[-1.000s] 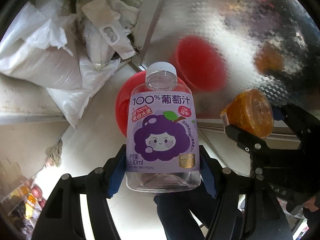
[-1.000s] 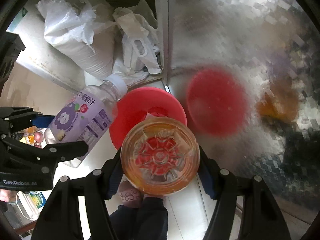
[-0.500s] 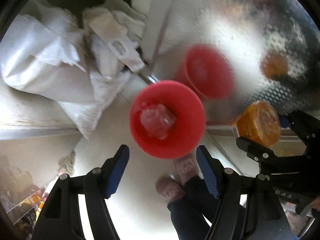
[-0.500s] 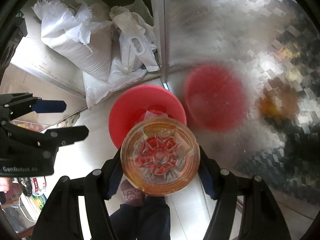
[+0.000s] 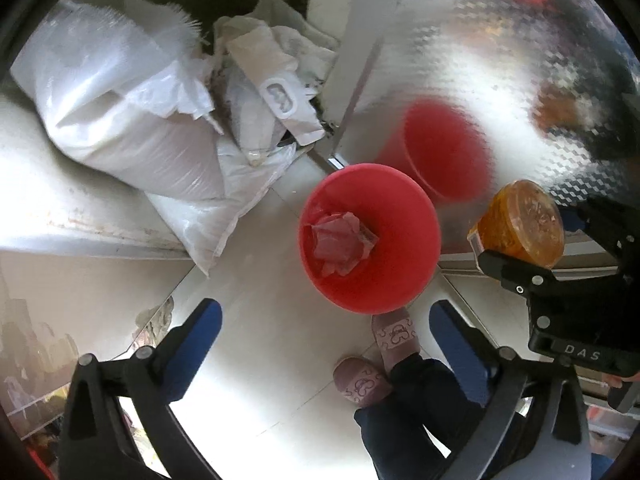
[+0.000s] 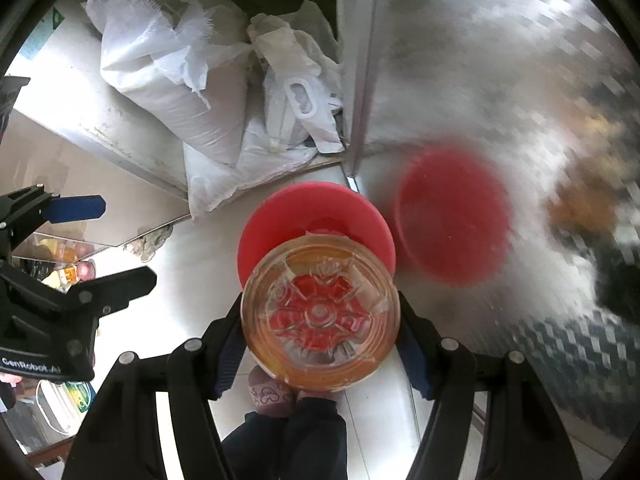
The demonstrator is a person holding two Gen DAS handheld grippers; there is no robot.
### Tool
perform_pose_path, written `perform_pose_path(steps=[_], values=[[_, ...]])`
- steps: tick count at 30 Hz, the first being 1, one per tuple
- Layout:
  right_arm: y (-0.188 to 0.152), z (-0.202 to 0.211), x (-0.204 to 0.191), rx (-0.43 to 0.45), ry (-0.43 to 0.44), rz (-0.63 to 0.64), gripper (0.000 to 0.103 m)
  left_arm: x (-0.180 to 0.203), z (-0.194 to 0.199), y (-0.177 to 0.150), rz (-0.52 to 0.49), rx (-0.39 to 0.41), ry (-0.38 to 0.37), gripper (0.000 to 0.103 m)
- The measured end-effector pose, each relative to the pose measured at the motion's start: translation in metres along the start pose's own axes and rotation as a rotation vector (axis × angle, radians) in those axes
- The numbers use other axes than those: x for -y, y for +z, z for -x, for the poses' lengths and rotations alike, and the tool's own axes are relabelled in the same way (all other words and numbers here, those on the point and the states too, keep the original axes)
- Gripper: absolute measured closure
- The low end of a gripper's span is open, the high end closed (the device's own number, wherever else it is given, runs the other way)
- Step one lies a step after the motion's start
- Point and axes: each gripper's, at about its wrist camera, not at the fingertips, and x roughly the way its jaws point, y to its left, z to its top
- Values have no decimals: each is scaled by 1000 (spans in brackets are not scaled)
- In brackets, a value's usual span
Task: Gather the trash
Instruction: 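Open the right gripper to drop the orange lid into the red bin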
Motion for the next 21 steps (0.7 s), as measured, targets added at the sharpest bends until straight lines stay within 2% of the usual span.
perform_pose_path(steps=[9, 10, 12, 17, 19, 21], values=[[9, -14, -4, -7, -13, 37, 38, -10, -6, -3, 57, -11, -3, 0], [10, -16, -5, -16, -16, 42, 36, -11, -6, -3, 65, -15, 1, 0], [11, -19, -5, -26, -4, 46, 14, -11, -7, -3, 75, -18, 0, 0], [8, -13, -6, -3, -32, 55, 3, -11, 2, -6, 89, -13, -3, 0], [6, -6, -7, 0, -29, 57, 3, -13, 16, -10, 122, 2, -55, 0], [4, 5, -9, 11, -20, 63, 2, -13, 30, -14, 135, 13, -63, 0]])
